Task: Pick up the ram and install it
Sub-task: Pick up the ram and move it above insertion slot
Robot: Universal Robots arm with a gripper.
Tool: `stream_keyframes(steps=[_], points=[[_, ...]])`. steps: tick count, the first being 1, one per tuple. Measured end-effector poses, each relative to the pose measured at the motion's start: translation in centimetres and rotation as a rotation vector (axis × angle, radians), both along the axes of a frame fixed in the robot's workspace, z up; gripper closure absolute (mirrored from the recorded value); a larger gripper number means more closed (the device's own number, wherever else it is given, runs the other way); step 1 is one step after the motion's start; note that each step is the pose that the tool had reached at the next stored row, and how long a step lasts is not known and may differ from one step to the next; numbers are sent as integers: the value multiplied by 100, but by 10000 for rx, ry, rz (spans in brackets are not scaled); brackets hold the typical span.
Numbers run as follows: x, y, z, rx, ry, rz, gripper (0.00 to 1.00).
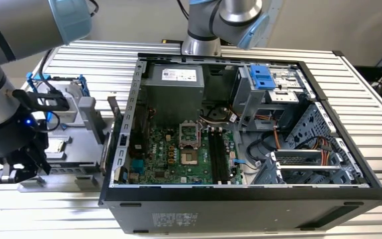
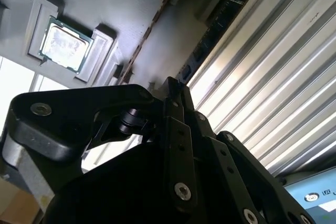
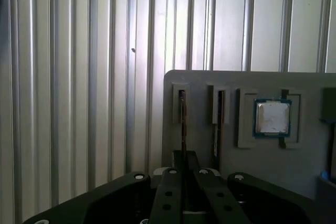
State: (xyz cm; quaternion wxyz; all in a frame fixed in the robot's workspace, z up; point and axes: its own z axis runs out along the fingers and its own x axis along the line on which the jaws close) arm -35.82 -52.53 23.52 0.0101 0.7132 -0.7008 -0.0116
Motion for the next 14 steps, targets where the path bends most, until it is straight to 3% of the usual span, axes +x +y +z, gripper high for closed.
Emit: stream_keyframes(steps=[14], points=[[0,0,249,1,0,0,100]])
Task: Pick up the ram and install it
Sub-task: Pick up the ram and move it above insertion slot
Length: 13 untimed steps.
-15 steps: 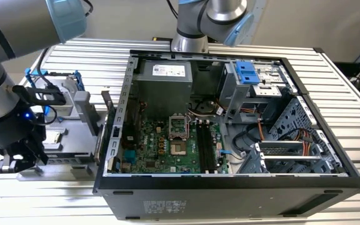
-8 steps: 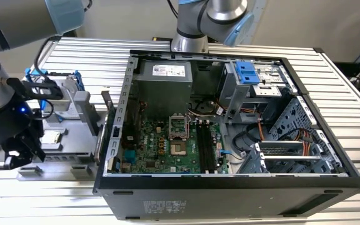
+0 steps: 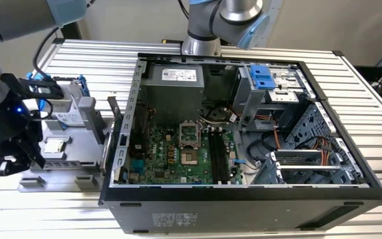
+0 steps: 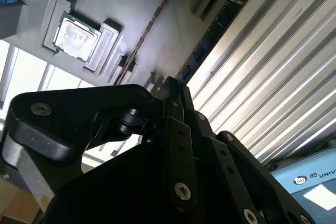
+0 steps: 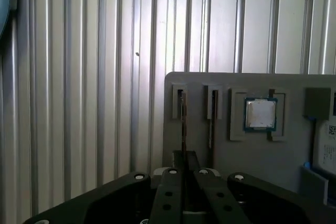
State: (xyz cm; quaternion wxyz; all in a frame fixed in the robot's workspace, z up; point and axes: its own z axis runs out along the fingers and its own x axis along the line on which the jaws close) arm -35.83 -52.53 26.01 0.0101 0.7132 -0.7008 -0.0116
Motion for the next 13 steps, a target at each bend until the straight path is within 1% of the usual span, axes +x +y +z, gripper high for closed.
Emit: stream_keyframes(steps=[6,9,10,13], points=[[1,0,77,1,-1,1,100],[0,0,124,0,0,0,100],[0,0,156,-1,0,-1,100],[0,0,196,0,0,-3,100]])
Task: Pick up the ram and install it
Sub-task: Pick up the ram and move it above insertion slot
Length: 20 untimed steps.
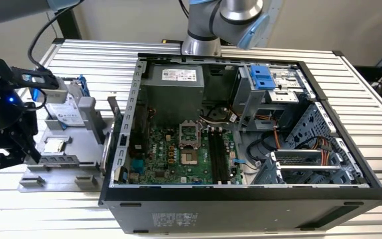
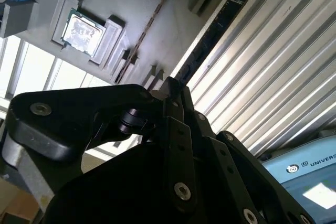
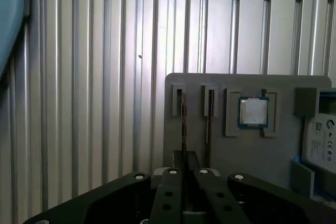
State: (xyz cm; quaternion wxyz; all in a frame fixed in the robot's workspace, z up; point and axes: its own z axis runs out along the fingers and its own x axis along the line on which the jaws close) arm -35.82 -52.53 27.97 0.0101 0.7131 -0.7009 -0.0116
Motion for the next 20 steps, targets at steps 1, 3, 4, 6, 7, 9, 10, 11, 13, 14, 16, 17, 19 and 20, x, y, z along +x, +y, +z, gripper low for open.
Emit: stream_keyframes(steps=[1,3,4,6,7,9,10,11,13,14,16,17,19,20], points=[[0,0,13,0,0,0,100],[0,0,42,0,0,-2,100],[0,0,57,1,0,-2,100],[0,0,92,0,0,-2,100],[0,0,107,0,0,-2,100],[0,0,136,0,0,-3,100],[0,0,150,0,0,-3,100],[0,0,162,1,-1,-3,100],[0,0,189,1,0,-3,100],[0,0,200,1,-1,-3,100],[0,0,222,0,0,-3,100],[0,0,235,0,0,-3,100],[0,0,264,0,0,-3,100],[0,0,279,0,0,-3,100]])
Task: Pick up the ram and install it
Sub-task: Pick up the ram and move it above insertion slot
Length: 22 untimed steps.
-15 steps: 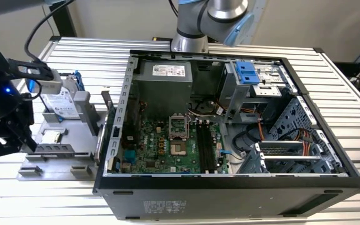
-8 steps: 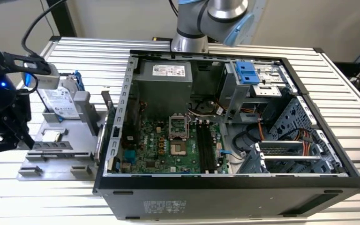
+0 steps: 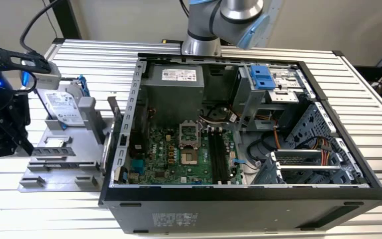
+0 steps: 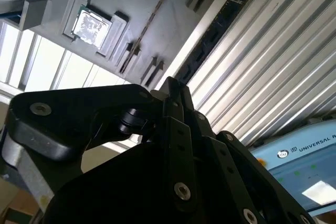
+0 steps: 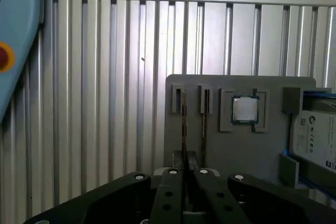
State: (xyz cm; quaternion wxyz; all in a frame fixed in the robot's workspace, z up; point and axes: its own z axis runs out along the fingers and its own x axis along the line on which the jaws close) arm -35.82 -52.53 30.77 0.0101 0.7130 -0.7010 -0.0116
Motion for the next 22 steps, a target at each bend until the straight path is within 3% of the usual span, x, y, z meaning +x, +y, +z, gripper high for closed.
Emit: stream_keyframes(steps=[22], points=[[0,0,385,0,0,-57,100]])
